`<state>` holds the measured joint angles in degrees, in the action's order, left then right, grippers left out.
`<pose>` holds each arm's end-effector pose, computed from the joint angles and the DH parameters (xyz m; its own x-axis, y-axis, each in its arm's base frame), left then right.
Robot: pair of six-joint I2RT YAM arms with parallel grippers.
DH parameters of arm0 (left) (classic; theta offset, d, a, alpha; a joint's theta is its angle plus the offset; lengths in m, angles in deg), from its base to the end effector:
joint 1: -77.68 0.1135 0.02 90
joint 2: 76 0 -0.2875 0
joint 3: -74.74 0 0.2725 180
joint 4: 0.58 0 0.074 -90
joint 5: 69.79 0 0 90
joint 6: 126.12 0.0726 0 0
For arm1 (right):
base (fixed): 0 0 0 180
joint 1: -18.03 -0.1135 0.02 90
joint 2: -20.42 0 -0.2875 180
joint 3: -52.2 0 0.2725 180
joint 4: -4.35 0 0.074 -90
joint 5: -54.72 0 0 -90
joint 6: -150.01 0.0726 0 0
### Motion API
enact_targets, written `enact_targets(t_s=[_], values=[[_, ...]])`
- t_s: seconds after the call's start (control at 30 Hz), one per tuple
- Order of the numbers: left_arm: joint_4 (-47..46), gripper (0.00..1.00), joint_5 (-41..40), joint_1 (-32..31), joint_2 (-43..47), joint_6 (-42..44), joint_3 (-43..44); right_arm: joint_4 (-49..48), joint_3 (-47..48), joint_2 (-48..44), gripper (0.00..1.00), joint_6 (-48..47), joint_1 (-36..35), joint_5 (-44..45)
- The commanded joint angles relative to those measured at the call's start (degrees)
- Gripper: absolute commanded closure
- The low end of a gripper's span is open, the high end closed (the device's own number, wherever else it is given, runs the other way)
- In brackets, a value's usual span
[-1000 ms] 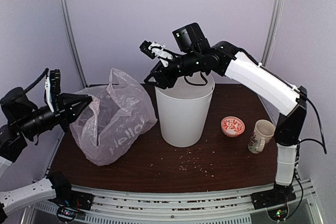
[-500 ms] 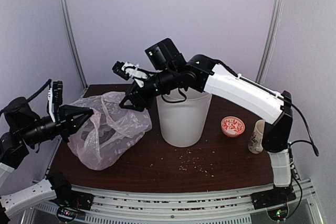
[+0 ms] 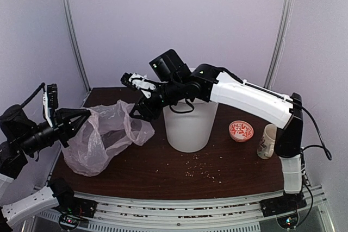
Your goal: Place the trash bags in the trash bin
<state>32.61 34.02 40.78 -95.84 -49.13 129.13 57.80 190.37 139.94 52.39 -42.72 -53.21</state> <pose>0.0843 -0.0850 0.3690 -0.1557 -0.1565 -0.9753 0.7583 0.6138 -0.2195 0.2431 0.4797 0.3692 -0.1499 -0.5259 -0.8372 -0.9822 0.1761 0.0653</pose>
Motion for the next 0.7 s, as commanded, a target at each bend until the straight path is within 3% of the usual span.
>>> enact_targets(t_s=[0.0,0.47,0.67], values=[[-3.85,1.0,-4.05,0.26,1.56,-1.5,-1.33,-2.3,-4.99,-5.0,0.44,-0.97,-0.35,7.67],[-3.48,1.0,-10.77,0.27,1.79,-2.09,-1.48,-1.37,-14.58,-8.7,0.56,-2.36,-0.39,-5.0],[-3.07,1.0,-11.6,0.28,1.93,-2.61,-1.5,-3.43,-20.46,-10.74,0.52,-3.31,-0.36,-7.29]])
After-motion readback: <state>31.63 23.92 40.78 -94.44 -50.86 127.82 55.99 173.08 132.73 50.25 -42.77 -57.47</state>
